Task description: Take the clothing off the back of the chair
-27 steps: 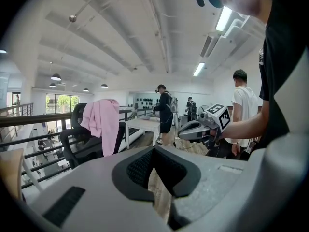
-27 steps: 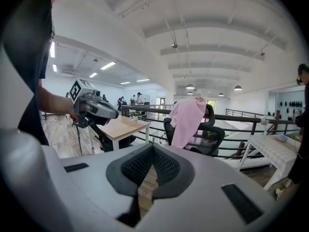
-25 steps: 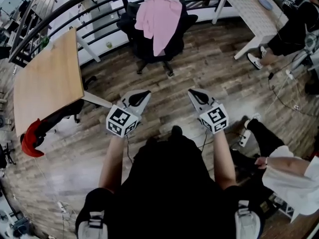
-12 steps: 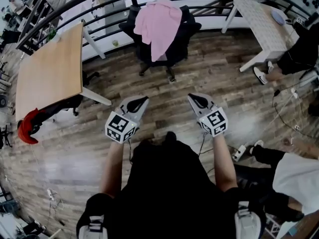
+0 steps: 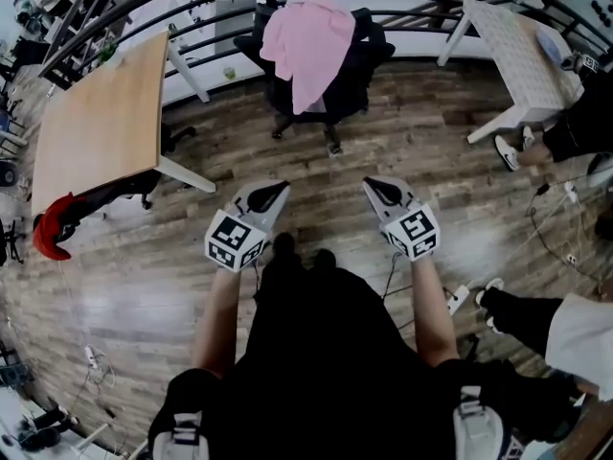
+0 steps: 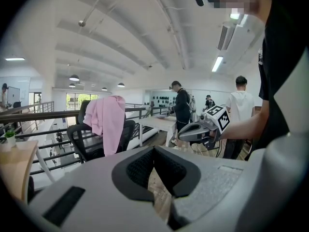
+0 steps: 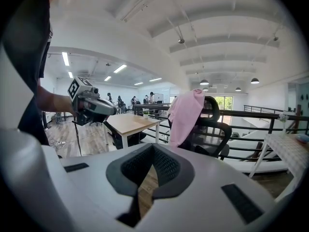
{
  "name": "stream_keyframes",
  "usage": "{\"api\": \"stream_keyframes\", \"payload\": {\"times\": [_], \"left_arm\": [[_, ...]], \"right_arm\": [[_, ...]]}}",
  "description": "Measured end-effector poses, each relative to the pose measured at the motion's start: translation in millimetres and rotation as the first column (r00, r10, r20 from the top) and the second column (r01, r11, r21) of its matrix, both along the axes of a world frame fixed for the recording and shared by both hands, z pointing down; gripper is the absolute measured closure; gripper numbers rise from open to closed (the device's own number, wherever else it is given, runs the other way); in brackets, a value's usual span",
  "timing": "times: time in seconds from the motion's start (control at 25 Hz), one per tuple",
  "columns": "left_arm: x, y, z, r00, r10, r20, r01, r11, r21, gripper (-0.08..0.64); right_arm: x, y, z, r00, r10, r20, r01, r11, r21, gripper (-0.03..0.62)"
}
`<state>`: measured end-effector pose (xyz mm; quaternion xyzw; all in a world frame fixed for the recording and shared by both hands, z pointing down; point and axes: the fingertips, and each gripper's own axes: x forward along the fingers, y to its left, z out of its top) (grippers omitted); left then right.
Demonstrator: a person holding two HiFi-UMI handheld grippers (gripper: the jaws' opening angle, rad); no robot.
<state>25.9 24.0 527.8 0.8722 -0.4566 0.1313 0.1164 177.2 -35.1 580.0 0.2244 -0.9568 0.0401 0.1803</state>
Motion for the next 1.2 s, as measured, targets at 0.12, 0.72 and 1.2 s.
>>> {"api": "stream_keyframes", "payload": {"times": [0.12, 0.72, 1.2], "left_arm": [[-4.9, -2.0, 0.5, 1.000, -0.012, -0.002, 0.012, 1.000, 0.000, 0.558], [-60.6, -61.3, 4.1, 0.999, -0.027, -0.042, 0.027, 1.000, 0.001, 0.558], [-98.2, -135.9, 7.8, 0.997, 0.028, -0.074, -0.028, 1.000, 0.010, 0.558]], "right_arm": [[-3.8, -3.9, -0.4, 1.000, -0.005, -0.004, 0.005, 1.000, -0.001, 0.592], [-49.5, -63.6, 0.9, 1.000, 0.005, -0.016, -0.005, 1.000, 0.017, 0.592], [-86.8, -124.7, -5.0, 0.995, 0.076, -0.063, -0.077, 0.997, -0.007, 0.592]]}}
